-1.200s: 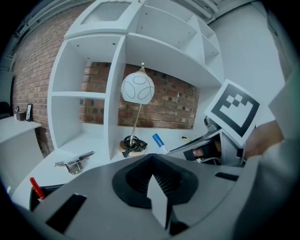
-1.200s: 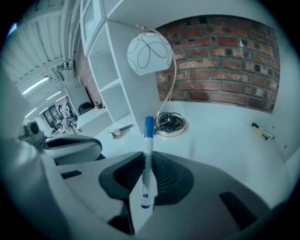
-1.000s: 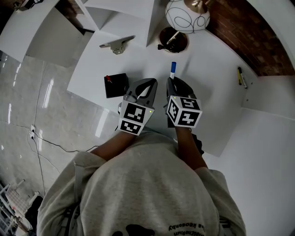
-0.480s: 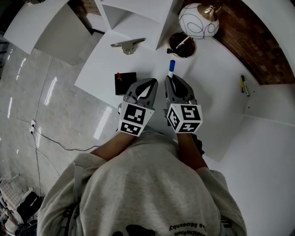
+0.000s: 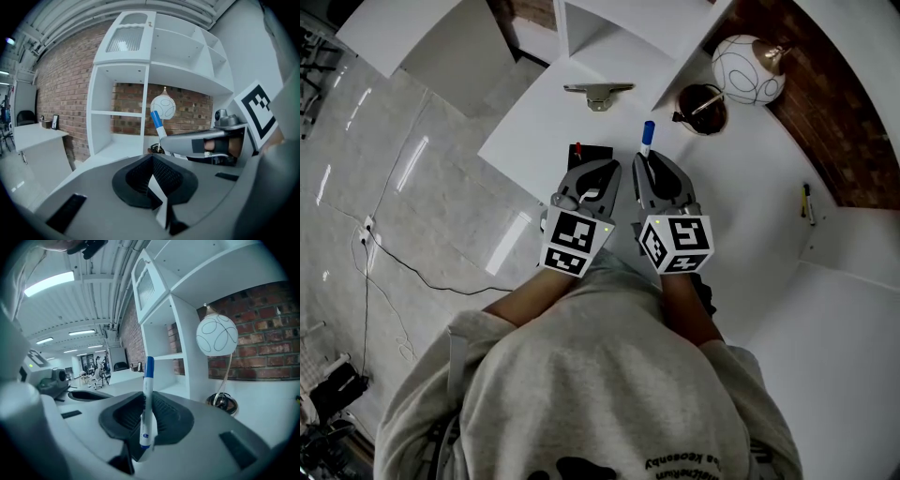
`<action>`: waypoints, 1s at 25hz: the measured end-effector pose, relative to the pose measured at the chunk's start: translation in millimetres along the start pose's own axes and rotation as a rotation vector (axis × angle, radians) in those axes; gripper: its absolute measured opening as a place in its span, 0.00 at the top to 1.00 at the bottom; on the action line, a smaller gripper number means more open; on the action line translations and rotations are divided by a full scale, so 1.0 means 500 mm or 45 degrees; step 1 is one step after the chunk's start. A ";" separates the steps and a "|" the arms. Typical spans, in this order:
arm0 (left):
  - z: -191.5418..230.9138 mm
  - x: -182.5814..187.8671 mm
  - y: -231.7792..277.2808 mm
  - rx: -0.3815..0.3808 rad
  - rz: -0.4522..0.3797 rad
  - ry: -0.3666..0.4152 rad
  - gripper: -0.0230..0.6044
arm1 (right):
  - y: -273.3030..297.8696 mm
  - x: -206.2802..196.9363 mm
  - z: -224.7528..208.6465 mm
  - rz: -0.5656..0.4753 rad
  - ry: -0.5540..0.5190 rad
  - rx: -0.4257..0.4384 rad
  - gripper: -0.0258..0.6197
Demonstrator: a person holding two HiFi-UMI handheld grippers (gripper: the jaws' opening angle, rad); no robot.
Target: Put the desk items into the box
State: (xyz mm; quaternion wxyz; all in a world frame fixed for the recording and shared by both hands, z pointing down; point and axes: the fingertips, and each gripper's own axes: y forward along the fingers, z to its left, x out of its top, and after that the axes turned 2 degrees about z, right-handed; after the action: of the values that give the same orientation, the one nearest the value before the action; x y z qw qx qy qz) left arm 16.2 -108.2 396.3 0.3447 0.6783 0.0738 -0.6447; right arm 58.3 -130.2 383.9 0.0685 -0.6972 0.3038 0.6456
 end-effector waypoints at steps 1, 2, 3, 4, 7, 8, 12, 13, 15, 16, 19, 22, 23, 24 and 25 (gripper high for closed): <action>0.009 -0.001 -0.007 0.013 -0.001 -0.004 0.96 | 0.006 0.002 0.011 -0.003 -0.004 0.017 0.85; 0.017 -0.001 -0.014 0.026 -0.003 -0.007 0.96 | 0.013 0.004 0.022 -0.006 -0.008 0.034 0.85; 0.026 -0.002 -0.020 0.040 -0.005 -0.011 0.96 | 0.020 0.005 0.033 -0.007 -0.013 0.052 0.85; 0.036 -0.004 -0.027 0.056 -0.006 -0.015 0.96 | 0.027 0.005 0.044 -0.008 -0.018 0.070 0.85; 0.068 -0.011 -0.047 0.107 -0.003 -0.033 0.96 | 0.049 0.001 0.076 0.002 -0.033 0.123 0.85; 0.078 -0.014 -0.053 0.123 -0.002 -0.040 0.96 | 0.056 -0.001 0.086 0.007 -0.036 0.138 0.85; 0.114 -0.023 -0.076 0.183 0.003 -0.064 0.96 | 0.084 -0.002 0.119 0.015 -0.047 0.194 0.85; 0.122 -0.026 -0.082 0.197 0.006 -0.070 0.96 | 0.091 -0.003 0.126 0.016 -0.052 0.205 0.84; 0.137 -0.033 -0.092 0.223 0.012 -0.081 0.96 | 0.104 -0.010 0.137 0.022 -0.067 0.216 0.85; 0.144 -0.036 -0.097 0.235 0.014 -0.086 0.96 | 0.110 -0.015 0.141 0.028 -0.078 0.217 0.85; 0.164 -0.042 -0.111 0.269 0.017 -0.102 0.96 | 0.128 -0.037 0.148 0.066 -0.110 0.214 0.84; 0.179 -0.048 -0.120 0.295 0.021 -0.118 0.96 | 0.143 -0.063 0.152 0.131 -0.144 0.202 0.84; 0.183 -0.048 -0.123 0.301 0.021 -0.124 0.96 | 0.146 -0.070 0.151 0.155 -0.158 0.194 0.84; 0.187 -0.049 -0.125 0.306 0.021 -0.129 0.96 | 0.150 -0.076 0.151 0.180 -0.173 0.185 0.84; 0.190 -0.050 -0.127 0.310 0.022 -0.133 0.96 | 0.152 -0.082 0.151 0.205 -0.185 0.178 0.84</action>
State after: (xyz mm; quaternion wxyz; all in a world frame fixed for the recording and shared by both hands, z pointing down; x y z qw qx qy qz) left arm -100.7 -105.2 402.2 0.2686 0.6813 -0.0288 -0.6803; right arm -44.8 -141.0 433.2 0.0867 -0.6156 0.3974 0.6750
